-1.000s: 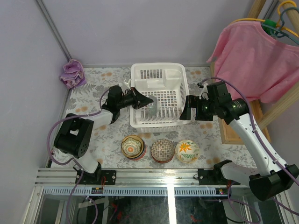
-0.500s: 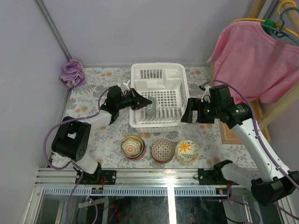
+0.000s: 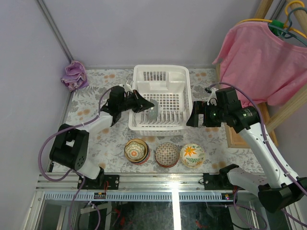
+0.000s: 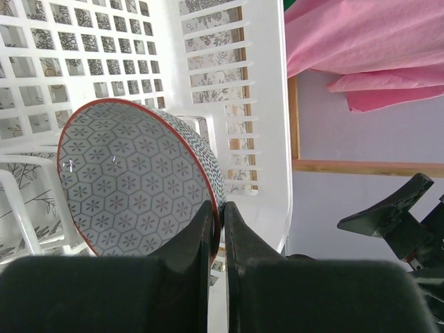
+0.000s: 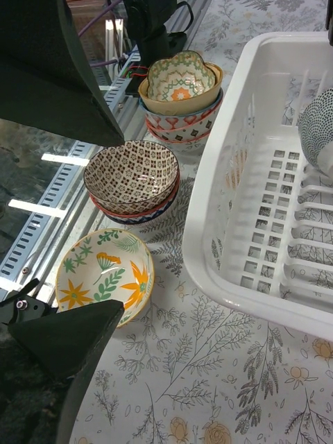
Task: Load the bowls into the dish rack
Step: Turn the bowl upside down on the dish rack.
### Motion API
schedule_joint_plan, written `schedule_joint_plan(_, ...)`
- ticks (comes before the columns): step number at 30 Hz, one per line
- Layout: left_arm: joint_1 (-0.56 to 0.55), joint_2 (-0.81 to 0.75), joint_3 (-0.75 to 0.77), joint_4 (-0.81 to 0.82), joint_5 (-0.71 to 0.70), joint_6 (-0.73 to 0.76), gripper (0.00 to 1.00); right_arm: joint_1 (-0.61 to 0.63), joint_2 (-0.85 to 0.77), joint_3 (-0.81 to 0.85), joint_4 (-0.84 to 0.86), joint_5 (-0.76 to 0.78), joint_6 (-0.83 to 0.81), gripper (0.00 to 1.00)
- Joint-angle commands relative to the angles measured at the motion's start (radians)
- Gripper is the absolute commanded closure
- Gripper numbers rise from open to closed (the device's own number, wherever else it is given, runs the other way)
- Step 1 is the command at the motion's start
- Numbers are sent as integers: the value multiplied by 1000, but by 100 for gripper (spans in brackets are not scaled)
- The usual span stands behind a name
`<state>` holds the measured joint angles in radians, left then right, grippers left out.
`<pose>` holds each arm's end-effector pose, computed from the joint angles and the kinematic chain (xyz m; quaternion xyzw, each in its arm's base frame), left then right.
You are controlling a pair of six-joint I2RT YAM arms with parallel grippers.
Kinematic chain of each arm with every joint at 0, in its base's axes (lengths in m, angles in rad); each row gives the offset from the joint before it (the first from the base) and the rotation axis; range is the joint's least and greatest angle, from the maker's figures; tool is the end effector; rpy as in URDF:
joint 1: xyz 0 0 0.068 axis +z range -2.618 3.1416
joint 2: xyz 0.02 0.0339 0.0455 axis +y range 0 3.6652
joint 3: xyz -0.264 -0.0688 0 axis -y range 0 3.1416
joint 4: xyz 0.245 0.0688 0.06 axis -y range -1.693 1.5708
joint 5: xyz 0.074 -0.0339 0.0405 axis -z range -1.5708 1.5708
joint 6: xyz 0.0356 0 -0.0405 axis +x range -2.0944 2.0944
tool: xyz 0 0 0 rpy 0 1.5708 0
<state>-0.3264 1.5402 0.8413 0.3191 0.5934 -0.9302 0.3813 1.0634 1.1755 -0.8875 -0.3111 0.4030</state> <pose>0.3102 -0.1260 0.2273 -0.0788 0.8047 -0.5111 0.2917 0.1867 0.0866 0.3557 -0.0501 0.9114 0.2782 0.2990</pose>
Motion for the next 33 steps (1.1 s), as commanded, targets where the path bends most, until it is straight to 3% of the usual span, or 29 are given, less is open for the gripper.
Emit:
schedule_joint_plan(1,11,-2,-23,-197,-116,93,100,-4,9,59,-32,-4,-17,1)
schedule_joint_plan(12,11,-64,-165,-68,-160,43,100,-3,121,168,-75,-2,-24,1)
schedule_joint_plan(17,12,-72,-194,-23,-163,37,100,24,249,223,-128,216,-47,1)
schedule_joint_plan(21,12,-79,-196,-22,-174,49,100,29,303,211,-89,331,-35,1)
schedule_joint_plan(33,12,-104,-243,-11,-178,47,100,96,461,191,98,374,-7,2)
